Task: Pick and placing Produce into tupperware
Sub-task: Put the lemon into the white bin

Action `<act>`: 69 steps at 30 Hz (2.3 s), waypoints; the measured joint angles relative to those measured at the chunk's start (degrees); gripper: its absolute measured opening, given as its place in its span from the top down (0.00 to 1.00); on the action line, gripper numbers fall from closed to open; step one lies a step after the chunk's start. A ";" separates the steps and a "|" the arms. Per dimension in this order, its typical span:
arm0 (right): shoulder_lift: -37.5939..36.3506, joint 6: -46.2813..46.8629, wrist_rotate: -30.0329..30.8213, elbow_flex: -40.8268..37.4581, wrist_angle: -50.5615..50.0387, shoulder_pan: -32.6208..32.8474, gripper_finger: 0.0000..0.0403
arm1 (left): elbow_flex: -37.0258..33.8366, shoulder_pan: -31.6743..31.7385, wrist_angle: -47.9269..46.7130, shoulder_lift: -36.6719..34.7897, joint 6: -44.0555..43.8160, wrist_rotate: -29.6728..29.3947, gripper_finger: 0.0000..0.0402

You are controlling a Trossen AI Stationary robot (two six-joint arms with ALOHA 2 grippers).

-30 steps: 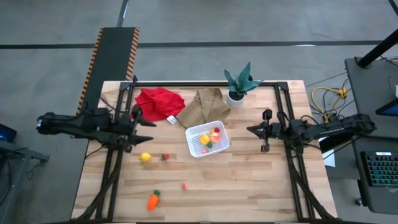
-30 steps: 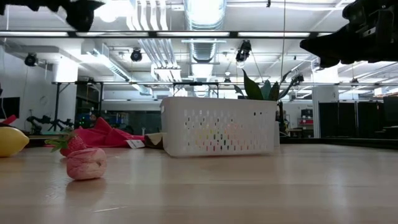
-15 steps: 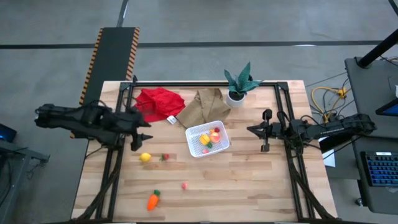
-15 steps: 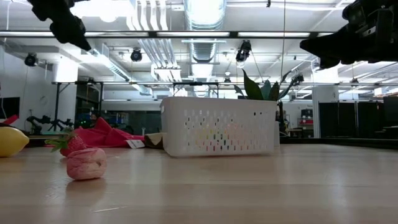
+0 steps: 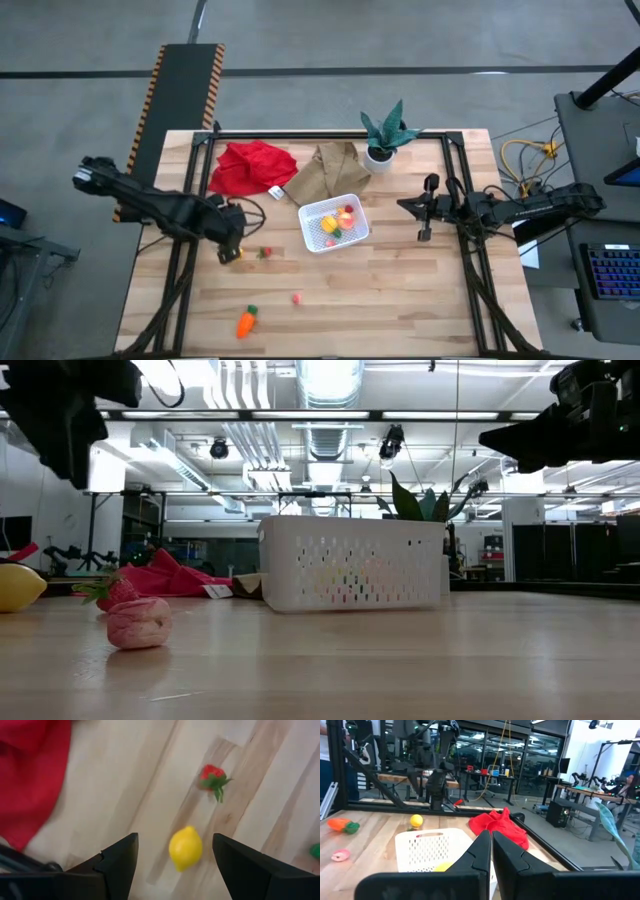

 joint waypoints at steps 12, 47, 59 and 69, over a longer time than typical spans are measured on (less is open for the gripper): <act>0.00 -1.57 0.00 0.00 -0.02 0.00 0.98 | -0.15 -6.56 -6.72 11.88 -9.88 0.07 0.40; 0.00 -4.64 -0.02 0.00 0.15 -0.02 0.98 | 0.43 -4.01 -12.49 15.83 -3.35 9.88 0.27; 0.00 -4.42 -0.02 0.00 0.00 0.00 0.98 | 1.18 -4.18 -1.83 15.64 8.78 10.34 0.27; 0.02 -3.52 -0.02 0.00 -2.19 0.00 0.98 | -0.42 -4.14 1.31 16.26 6.80 8.83 0.27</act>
